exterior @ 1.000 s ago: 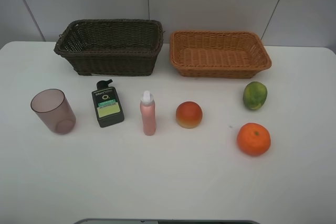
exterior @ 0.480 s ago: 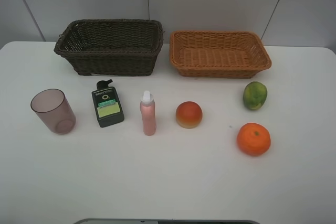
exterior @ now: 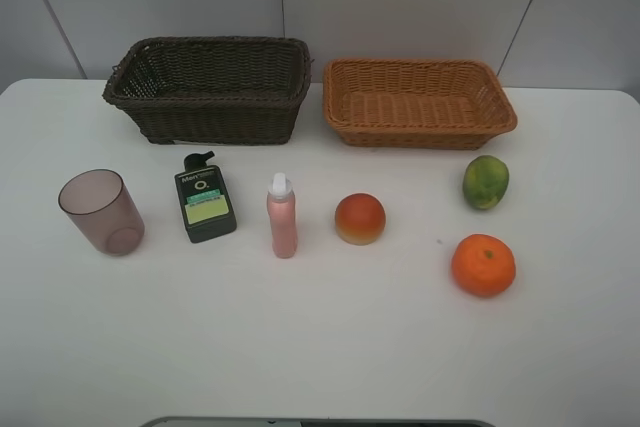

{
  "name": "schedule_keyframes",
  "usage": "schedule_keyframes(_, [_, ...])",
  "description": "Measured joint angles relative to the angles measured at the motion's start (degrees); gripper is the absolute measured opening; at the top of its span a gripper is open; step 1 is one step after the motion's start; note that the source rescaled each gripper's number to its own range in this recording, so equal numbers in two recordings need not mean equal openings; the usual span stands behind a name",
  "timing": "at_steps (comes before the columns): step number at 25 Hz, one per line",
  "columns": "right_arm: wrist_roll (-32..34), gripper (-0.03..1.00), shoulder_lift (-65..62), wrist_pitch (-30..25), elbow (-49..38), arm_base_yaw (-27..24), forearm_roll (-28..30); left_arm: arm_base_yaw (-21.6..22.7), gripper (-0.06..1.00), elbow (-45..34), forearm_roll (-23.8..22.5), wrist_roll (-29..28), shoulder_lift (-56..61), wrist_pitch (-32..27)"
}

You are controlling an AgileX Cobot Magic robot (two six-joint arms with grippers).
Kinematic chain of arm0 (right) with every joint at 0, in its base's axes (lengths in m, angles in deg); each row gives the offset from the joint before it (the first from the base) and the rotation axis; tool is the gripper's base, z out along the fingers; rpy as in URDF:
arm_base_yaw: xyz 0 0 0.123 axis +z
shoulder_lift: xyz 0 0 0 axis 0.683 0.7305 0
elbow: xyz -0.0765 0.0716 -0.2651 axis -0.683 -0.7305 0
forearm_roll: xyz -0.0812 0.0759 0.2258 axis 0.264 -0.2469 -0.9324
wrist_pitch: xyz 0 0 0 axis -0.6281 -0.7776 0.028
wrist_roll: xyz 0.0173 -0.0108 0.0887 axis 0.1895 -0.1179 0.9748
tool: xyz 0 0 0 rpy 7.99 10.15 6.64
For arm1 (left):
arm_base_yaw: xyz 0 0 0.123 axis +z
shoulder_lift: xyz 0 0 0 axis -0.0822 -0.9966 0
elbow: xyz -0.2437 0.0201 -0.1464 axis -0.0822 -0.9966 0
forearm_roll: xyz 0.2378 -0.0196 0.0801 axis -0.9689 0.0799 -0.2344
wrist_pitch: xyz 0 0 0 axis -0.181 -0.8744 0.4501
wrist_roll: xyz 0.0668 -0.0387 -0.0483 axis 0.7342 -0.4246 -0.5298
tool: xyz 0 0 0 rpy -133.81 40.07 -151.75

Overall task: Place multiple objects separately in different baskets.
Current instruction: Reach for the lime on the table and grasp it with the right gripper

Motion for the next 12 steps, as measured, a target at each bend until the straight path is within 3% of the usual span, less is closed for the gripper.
schedule_keyframes(7, [0.0, 0.85, 21.3, 0.1, 8.7, 0.0, 0.0, 0.0, 0.96, 0.0, 0.0, 0.0, 0.0, 0.0])
schedule_keyframes(12, [0.0, 0.85, 33.9, 8.7, 12.4, 0.0, 0.0, 0.0, 0.96, 0.0, 0.0, 0.0, 0.0, 0.1])
